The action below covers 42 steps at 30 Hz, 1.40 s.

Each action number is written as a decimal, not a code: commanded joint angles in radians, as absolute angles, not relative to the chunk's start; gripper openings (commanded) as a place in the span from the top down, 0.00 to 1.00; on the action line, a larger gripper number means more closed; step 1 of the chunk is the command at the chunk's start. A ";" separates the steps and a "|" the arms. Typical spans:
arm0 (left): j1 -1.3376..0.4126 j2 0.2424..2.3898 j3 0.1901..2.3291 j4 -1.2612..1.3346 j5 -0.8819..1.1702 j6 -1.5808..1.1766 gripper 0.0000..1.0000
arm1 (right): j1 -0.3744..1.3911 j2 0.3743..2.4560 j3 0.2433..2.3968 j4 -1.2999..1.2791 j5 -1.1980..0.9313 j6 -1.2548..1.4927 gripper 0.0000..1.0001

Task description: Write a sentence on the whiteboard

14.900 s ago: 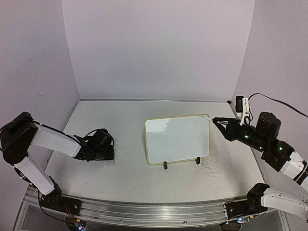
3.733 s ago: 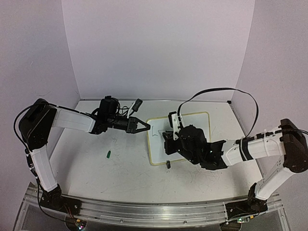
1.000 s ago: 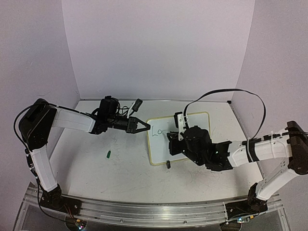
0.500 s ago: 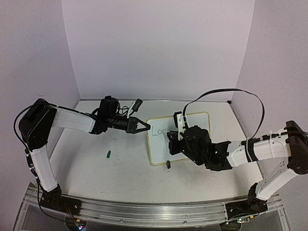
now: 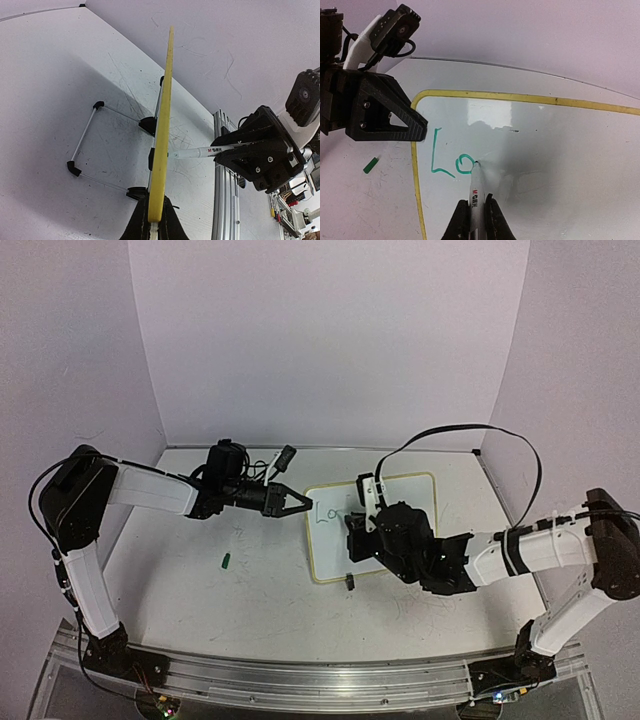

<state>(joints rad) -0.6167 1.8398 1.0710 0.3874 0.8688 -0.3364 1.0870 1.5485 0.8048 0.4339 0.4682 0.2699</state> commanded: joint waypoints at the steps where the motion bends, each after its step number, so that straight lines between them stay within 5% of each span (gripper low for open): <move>1: -0.634 1.819 1.063 0.410 0.894 -0.324 1.00 | 1.082 1.555 0.841 0.468 0.506 0.262 1.00; 42: -0.635 1.822 1.065 0.410 0.898 -0.327 1.00 | 1.084 1.514 0.765 0.414 0.489 0.335 1.00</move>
<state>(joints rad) -0.6167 1.8397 1.0710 0.3874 0.8683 -0.3367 1.0874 1.5381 0.7726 0.4264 0.4862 0.3174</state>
